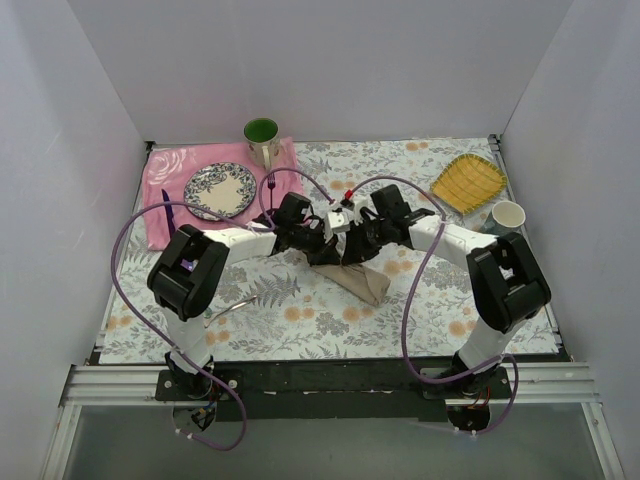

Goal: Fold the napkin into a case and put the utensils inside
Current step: Stuff the top corner of the smaller-rectangle-folded napkin into the folded napkin.

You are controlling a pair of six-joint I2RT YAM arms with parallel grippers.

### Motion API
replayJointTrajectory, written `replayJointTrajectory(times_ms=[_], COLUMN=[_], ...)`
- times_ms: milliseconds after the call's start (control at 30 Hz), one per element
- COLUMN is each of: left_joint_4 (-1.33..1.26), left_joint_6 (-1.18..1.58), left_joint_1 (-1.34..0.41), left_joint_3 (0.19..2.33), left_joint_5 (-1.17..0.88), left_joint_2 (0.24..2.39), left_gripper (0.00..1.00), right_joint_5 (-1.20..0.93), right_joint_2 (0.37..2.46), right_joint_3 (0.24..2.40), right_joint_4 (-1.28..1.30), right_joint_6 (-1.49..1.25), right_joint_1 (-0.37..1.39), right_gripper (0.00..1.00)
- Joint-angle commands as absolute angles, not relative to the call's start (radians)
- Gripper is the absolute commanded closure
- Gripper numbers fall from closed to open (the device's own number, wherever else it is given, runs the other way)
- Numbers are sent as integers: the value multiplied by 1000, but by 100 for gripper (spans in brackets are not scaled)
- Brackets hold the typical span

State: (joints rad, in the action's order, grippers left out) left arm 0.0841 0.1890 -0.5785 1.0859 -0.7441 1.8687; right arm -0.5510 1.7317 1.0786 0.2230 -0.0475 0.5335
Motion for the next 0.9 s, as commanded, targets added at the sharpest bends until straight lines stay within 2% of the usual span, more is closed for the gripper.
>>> replayJointTrajectory(times_ms=[0, 33, 200, 233, 400, 867], left_joint_4=[202, 213, 235, 238, 247, 248], left_joint_6=[212, 212, 195, 193, 179, 183], left_joint_1=[-561, -560, -561, -561, -560, -560], left_joint_3=[1088, 1101, 1121, 1124, 1135, 1132], left_joint_5=[-670, -670, -670, -669, -672, -684], left_joint_2=[1921, 1934, 1950, 1953, 1953, 1936], left_gripper=[100, 100, 100, 100, 100, 100], right_joint_5=[-644, -638, -603, -601, -612, -653], right_joint_2=[1591, 1591, 1635, 1650, 1764, 1924], right_joint_3=[1049, 1033, 1072, 1086, 1183, 1187], right_joint_4=[212, 207, 196, 196, 233, 158], right_joint_6=[-72, -72, -43, -38, -28, -72], right_joint_1=[522, 522, 505, 493, 448, 443], right_gripper=[72, 67, 63, 59, 59, 61])
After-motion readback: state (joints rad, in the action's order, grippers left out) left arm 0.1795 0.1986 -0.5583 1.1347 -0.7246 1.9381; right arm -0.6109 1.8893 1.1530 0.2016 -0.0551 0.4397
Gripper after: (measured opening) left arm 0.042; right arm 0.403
